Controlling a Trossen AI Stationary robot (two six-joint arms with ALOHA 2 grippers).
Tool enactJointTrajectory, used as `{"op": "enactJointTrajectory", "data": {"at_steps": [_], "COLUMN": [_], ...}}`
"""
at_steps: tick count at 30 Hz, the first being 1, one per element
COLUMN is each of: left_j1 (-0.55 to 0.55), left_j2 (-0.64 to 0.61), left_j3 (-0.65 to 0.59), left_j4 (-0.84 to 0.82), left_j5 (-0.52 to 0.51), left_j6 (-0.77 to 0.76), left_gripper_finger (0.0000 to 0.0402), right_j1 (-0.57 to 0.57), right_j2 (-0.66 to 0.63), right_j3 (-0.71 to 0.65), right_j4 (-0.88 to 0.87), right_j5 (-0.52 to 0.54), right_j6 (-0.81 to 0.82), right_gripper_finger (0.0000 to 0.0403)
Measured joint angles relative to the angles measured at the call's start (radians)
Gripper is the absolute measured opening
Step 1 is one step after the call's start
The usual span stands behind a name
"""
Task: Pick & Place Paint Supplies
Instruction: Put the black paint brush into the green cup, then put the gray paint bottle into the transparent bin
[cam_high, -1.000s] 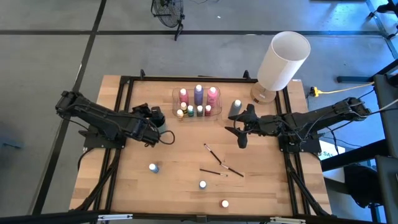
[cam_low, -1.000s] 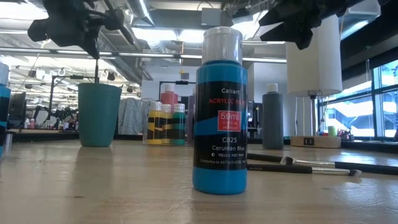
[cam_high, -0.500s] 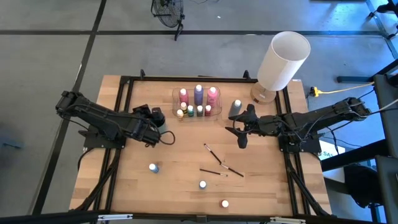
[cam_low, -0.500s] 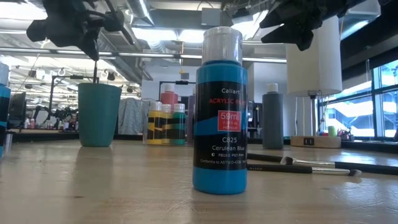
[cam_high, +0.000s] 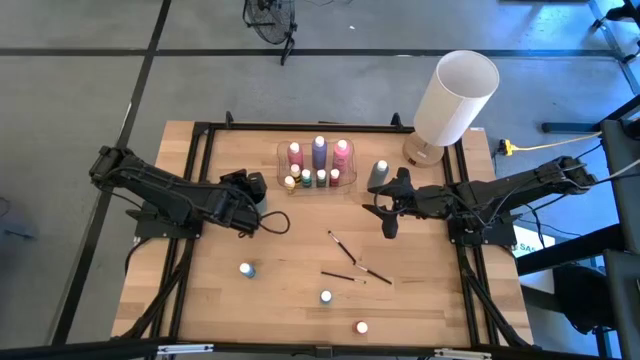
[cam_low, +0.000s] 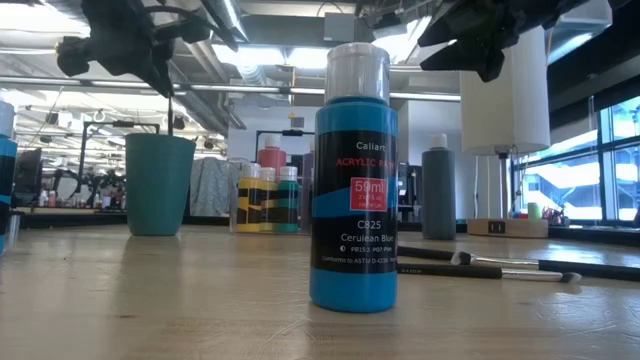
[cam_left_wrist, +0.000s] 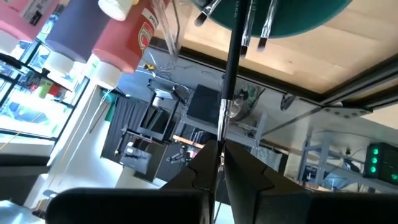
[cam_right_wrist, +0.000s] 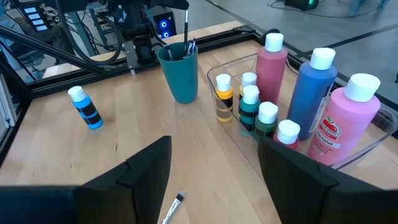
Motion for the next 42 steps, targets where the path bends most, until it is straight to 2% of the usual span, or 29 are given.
{"op": "enactJointTrajectory", "data": {"at_steps": [8,13,23,34,39,42], "left_j1": [0.000,0.000,0.001,-0.031,-0.076,-0.109], "left_j2": [0.001,0.017,0.027,0.023,0.023,0.023], "left_j3": [0.007,0.062,0.084,0.089,0.175,0.231], "left_j4": [0.023,0.022,-0.014,-0.014,-0.016,-0.016], "left_j5": [0.000,-0.001,0.030,-0.063,-0.068,-0.100], "left_j6": [-0.025,-0.027,0.003,-0.026,-0.028,-0.053], "left_gripper_finger": [0.0025,0.0024,0.0009,0.0008,0.0006,0.0007], "right_j1": [0.000,0.000,0.000,0.000,0.000,0.003], "right_j2": [0.000,0.000,0.000,0.000,0.000,0.006], "right_j3": [0.000,0.000,0.000,0.000,0.000,0.000], "right_j4": [-0.014,-0.015,-0.018,-0.019,-0.020,-0.018], "right_j5": [0.000,-0.002,-0.026,-0.046,-0.124,-0.131], "right_j6": [0.000,0.000,0.000,0.000,0.001,0.019], "right_gripper_finger": [0.0242,0.0242,0.0242,0.0242,0.0242,0.0242]}}
